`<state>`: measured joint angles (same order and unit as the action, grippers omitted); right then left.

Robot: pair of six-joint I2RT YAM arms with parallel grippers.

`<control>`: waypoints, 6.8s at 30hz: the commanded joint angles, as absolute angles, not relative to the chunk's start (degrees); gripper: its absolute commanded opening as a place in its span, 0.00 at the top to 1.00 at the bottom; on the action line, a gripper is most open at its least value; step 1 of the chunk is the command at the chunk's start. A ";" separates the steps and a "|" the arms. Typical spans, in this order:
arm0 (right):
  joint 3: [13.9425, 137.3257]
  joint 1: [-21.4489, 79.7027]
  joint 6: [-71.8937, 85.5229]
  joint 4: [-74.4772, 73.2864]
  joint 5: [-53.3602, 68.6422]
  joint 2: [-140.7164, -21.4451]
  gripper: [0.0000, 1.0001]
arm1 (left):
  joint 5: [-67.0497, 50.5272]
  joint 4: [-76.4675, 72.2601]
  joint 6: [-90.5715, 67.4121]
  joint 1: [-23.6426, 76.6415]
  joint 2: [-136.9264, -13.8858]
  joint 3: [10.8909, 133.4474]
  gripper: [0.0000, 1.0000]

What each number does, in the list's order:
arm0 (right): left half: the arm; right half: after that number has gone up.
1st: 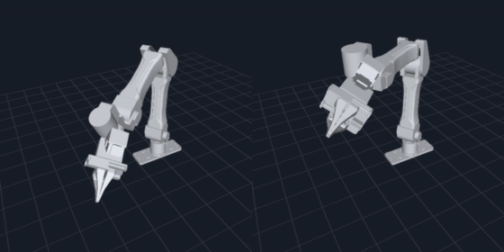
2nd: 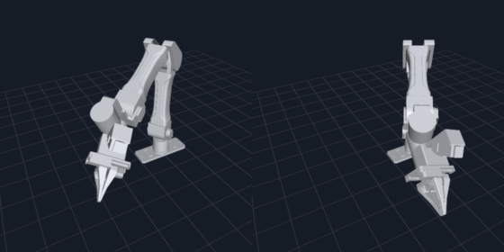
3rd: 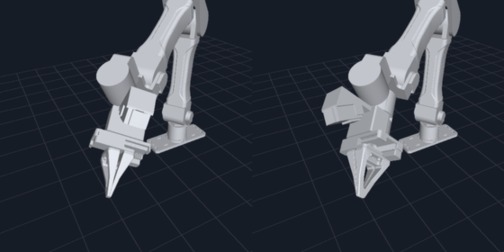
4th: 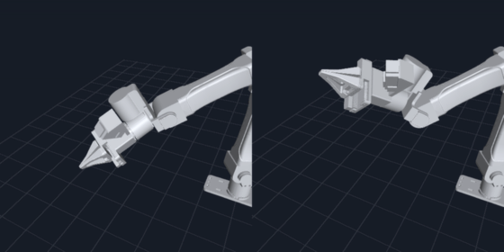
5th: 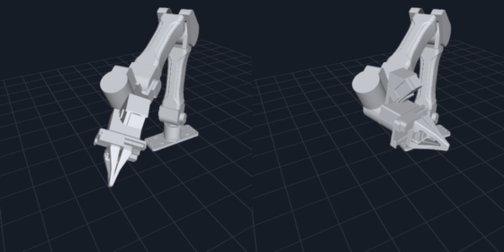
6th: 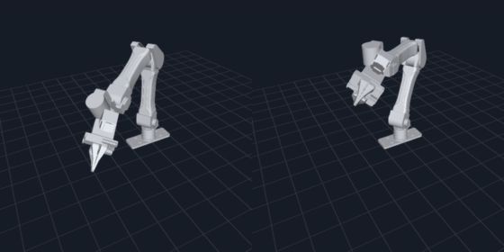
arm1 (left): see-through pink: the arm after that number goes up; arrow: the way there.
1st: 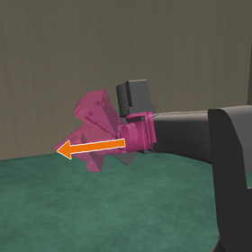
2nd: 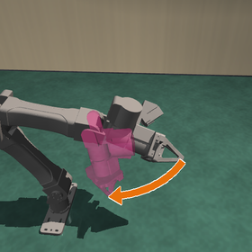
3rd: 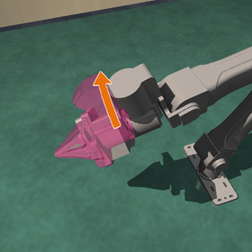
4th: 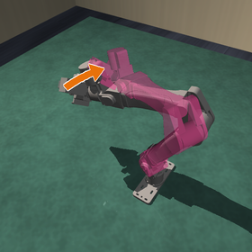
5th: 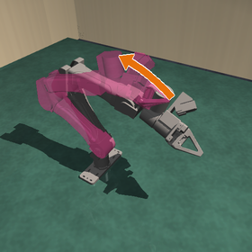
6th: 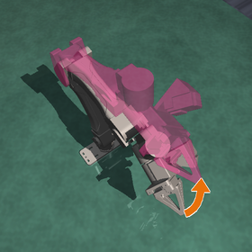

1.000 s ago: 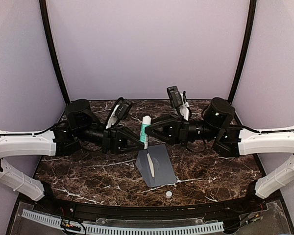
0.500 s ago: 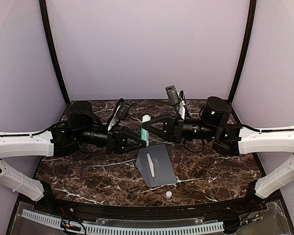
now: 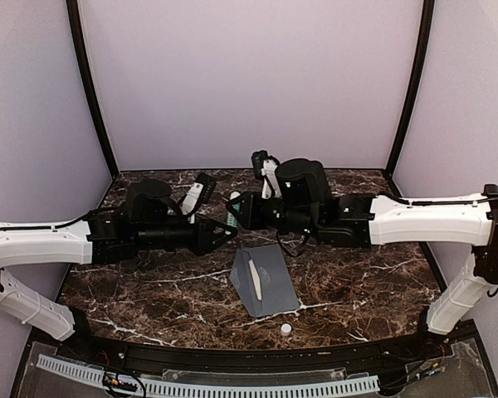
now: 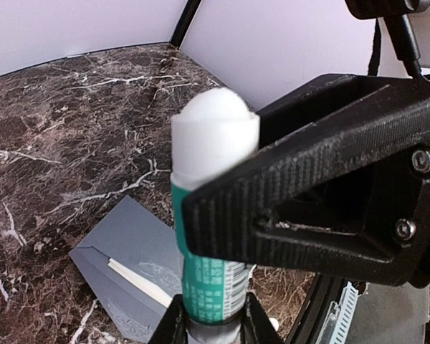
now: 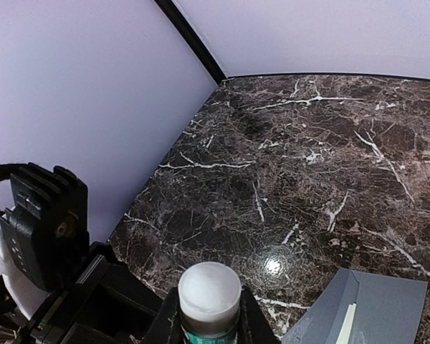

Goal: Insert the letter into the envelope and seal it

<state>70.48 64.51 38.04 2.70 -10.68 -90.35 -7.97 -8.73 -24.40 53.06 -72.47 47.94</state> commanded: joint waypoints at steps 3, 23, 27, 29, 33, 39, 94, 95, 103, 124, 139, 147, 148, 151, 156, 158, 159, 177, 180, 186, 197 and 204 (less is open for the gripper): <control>71.68 65.93 39.78 -1.58 -12.35 -89.05 0.86 | -5.28 -10.54 -23.34 52.52 -72.09 47.63 1.00; 51.50 59.34 33.94 36.15 32.86 -71.01 0.23 | -49.29 -31.36 -32.74 51.14 -66.05 45.77 1.00; 54.26 60.29 33.68 36.38 35.75 -74.43 0.29 | -51.39 -32.80 -33.51 51.23 -66.68 45.84 1.00; 55.05 60.47 33.39 35.96 35.98 -75.45 0.36 | -52.00 -33.88 -34.17 51.30 -67.04 45.75 1.00; 55.86 60.93 34.99 37.49 37.57 -77.24 0.49 | -52.49 -34.92 -34.80 51.61 -67.87 45.90 1.00; 57.41 61.71 35.75 38.97 38.73 -79.37 0.64 | -53.14 -34.88 -34.67 52.10 -69.16 46.05 1.00; 52.03 62.46 34.61 40.22 25.61 -76.10 0.37 | -47.31 -32.62 -33.90 51.24 -63.13 43.12 1.00; 52.70 62.64 34.37 40.26 26.68 -76.84 0.39 | -47.47 -32.37 -33.83 51.24 -63.20 43.27 1.00; 54.97 64.23 32.70 41.00 28.87 -79.11 0.55 | -48.18 -31.56 -33.66 51.24 -64.77 44.04 1.00; 68.40 69.33 30.25 10.25 -2.64 -86.67 1.00 | -8.51 -6.51 -22.41 51.69 -64.62 47.69 1.00; 68.51 68.81 31.52 3.55 -14.38 -83.60 1.00 | -17.52 -7.31 -23.17 52.43 -63.03 46.96 0.44; 58.15 64.01 22.39 9.73 8.19 -73.58 1.00 | -26.77 -8.83 -27.53 52.38 -60.81 49.86 0.24; 57.68 63.92 21.55 10.08 11.34 -72.79 1.00 | -27.36 -9.85 -28.61 52.38 -61.21 50.33 0.24; 56.95 63.81 20.50 9.55 18.60 -71.09 1.00 | -30.94 -13.07 -30.90 52.35 -63.79 52.22 0.24; 56.88 63.70 21.21 8.22 21.89 -70.16 1.00 | -35.55 -16.92 -33.03 52.38 -67.84 54.28 0.24; 56.66 63.71 21.54 7.97 22.14 -70.44 1.00 | -36.50 -17.76 -33.34 52.38 -68.72 54.53 0.24; 56.81 63.72 21.69 7.61 22.13 -70.72 1.00 | -37.36 -17.80 -33.45 52.38 -69.03 54.78 0.24; 58.53 63.71 21.44 4.70 22.76 -73.50 1.00 | -41.53 -20.89 -35.27 52.36 -72.37 55.50 0.53; 58.49 63.66 21.61 4.75 22.34 -73.50 1.00 | -42.15 -20.57 -35.24 52.39 -72.70 55.36 0.57; 58.75 63.69 21.64 4.41 21.94 -73.68 1.00 | -42.50 -20.35 -35.53 52.35 -72.75 55.07 0.65; 58.99 63.51 21.36 3.96 20.53 -73.72 1.00 | -44.73 -20.32 -35.92 52.40 -74.00 55.27 0.77; 57.72 63.13 21.80 4.93 18.75 -72.53 1.00 | -44.74 -21.12 -36.10 52.47 -73.89 55.28 0.96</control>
<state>57.32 63.68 22.72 2.09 21.41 -73.52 -42.81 -19.38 -34.92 52.23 -74.19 53.98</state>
